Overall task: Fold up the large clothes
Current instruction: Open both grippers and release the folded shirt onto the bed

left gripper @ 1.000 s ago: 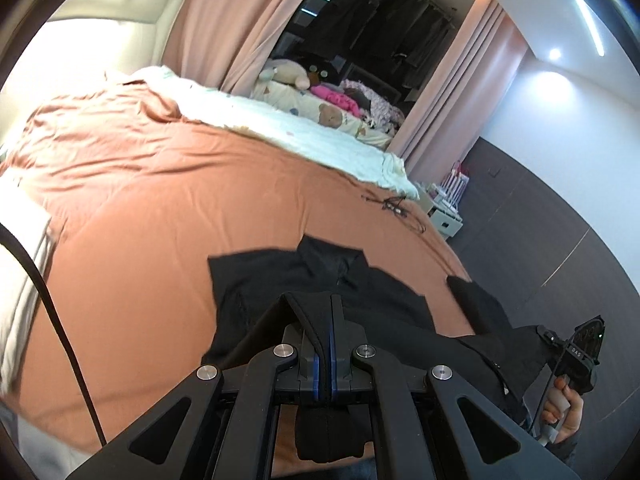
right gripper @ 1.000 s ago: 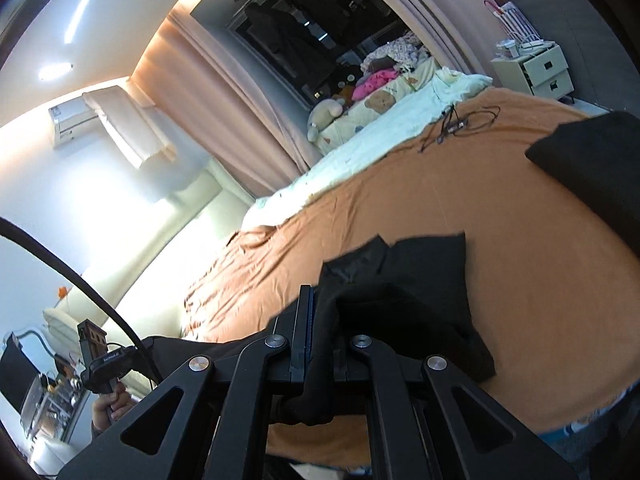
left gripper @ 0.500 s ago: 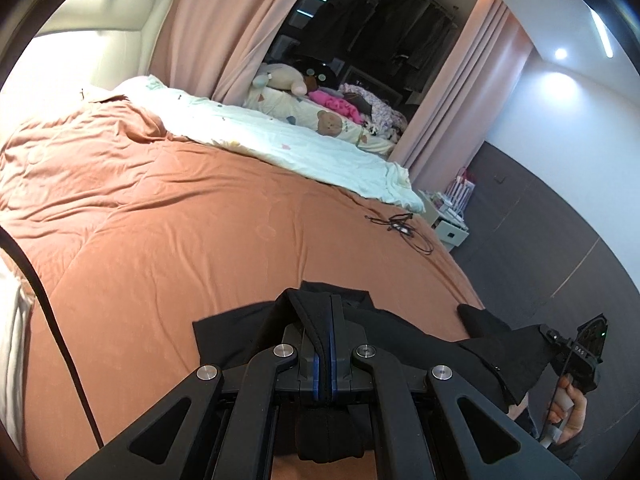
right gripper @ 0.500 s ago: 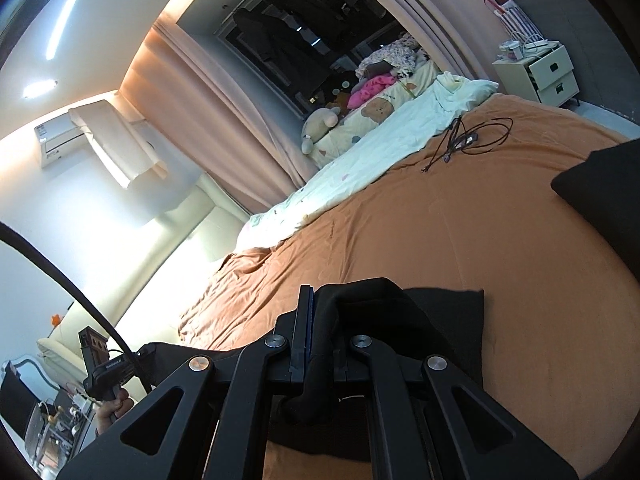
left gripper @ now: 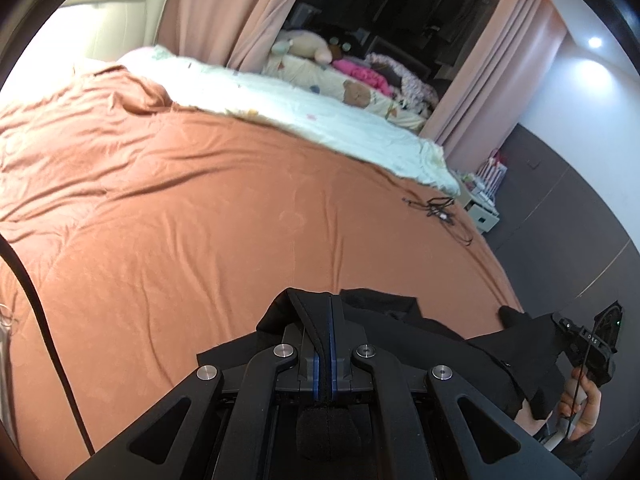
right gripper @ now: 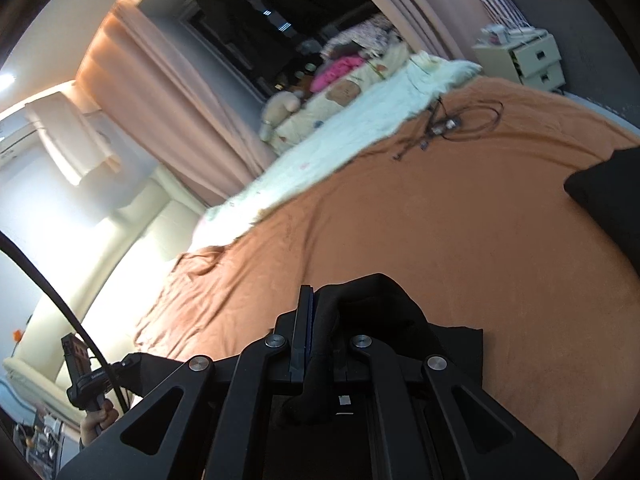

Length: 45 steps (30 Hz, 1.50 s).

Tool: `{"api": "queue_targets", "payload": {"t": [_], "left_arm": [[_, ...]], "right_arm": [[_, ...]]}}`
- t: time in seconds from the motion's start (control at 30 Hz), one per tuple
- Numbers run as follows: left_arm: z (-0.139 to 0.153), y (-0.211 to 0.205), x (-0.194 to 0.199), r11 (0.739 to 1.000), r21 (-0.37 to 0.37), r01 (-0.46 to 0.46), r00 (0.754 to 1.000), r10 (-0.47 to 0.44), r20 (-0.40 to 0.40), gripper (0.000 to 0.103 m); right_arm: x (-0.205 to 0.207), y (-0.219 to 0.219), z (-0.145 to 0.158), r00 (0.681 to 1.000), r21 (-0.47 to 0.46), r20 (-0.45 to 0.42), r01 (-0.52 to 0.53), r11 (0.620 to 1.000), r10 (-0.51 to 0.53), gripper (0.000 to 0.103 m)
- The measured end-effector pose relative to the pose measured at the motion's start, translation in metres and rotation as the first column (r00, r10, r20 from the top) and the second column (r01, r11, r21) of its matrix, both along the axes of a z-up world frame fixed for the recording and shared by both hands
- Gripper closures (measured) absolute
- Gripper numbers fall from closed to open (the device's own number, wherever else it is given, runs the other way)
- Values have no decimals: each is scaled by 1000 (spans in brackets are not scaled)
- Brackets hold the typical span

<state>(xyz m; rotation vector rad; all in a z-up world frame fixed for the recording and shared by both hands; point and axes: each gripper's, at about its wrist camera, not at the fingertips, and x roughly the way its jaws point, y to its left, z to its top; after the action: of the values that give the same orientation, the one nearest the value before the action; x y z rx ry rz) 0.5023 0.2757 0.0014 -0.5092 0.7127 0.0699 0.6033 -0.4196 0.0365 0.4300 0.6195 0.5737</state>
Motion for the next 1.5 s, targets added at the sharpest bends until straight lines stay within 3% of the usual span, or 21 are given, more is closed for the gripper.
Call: {"api": "queue_targets", "payload": {"t": [0.3,0.53,0.6,0.67,0.73,0.83,0.97,1.2,1.37,1.5], "left_arm": [[-72,21,62,999,-49,-14,993,7,-120,100],[-119,34,85,989,-126,-73,978,46,-202,95],[-123,36,85,989,-133,-70,976,40,-216,78],[-116,37,81,989,-136,-58,980,30,-198,26],[-105,36,74,991,-118,-56,987,37,-158,6],[-91,35,64,994,-103,-45,990,30,-136,5],[-88,33,48,998,-52,-30,984,20,-178,5],[-118,25,11,1000,-21,6,962,-11,-273,7],[-138,20,-19,999,-29,16,949,-24,-315,32],[-148,14,-37,999,-40,22,942,-35,-333,38]], "right_arm": [[43,37,-27,990,-49,-118,73,996,-78,101],[63,56,-33,974,-59,-195,103,993,-112,97],[65,59,-27,975,-67,-198,92,994,-103,79],[60,59,-16,984,-40,-163,71,997,-76,15],[50,58,-3,991,-29,-116,64,998,-67,9],[38,59,10,994,-28,-108,24,999,-26,9],[19,53,14,995,-120,-94,13,993,-25,9],[-12,38,6,993,-242,-117,-6,970,-23,9],[-26,29,4,989,-309,-143,-18,951,-28,26],[-33,24,2,984,-342,-178,-58,938,-4,36]]}}
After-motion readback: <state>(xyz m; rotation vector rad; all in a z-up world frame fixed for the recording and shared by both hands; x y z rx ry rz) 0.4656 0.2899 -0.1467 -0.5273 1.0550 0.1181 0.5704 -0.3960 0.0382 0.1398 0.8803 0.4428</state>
